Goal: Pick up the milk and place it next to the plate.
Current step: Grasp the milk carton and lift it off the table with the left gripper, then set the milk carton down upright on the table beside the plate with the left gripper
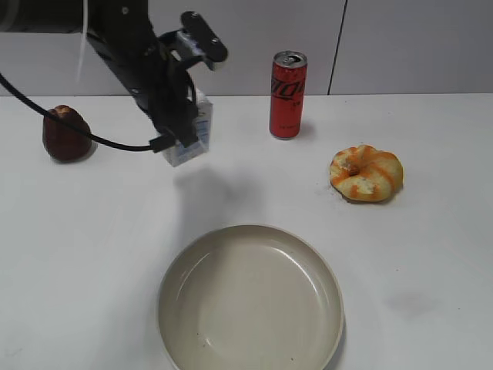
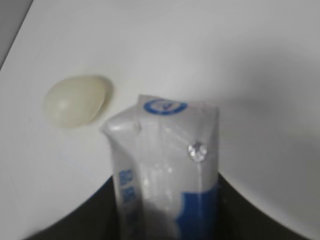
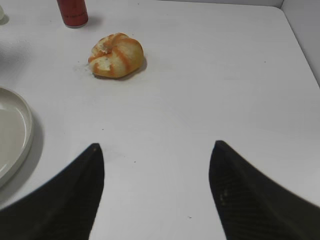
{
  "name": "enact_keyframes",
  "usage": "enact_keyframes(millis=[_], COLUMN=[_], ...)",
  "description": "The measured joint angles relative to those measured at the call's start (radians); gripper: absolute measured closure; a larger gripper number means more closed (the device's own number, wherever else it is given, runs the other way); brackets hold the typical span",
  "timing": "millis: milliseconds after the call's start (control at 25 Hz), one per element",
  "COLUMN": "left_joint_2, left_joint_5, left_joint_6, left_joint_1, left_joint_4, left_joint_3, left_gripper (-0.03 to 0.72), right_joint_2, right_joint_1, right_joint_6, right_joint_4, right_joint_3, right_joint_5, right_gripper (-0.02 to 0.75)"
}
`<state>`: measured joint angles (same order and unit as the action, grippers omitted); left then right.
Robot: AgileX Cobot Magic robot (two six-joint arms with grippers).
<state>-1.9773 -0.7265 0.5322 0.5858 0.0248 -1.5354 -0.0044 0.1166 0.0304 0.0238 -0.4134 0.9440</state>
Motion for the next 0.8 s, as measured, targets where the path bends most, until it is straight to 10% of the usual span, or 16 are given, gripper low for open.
enact_keyframes(millis=[280, 800], left_joint_2=[0.001, -0.051], left_joint_5=[0.007, -0.104], left_joint_6=[0.111, 0.439], left_joint_1=[0.172, 0.191], left_joint_4=[-0.015, -0.222], left_joint_3=[0.000, 0.000], left_gripper=[0.413, 0.413], right_joint_2=[0.000, 0.000], right_joint_1=[0.000, 0.000], right_joint_6=[0.000, 0.000], right_joint_4=[0.000, 0.000], right_joint_3=[0.000, 0.000], right_joint_5=[0.000, 0.000], right_gripper=[0.238, 0.238])
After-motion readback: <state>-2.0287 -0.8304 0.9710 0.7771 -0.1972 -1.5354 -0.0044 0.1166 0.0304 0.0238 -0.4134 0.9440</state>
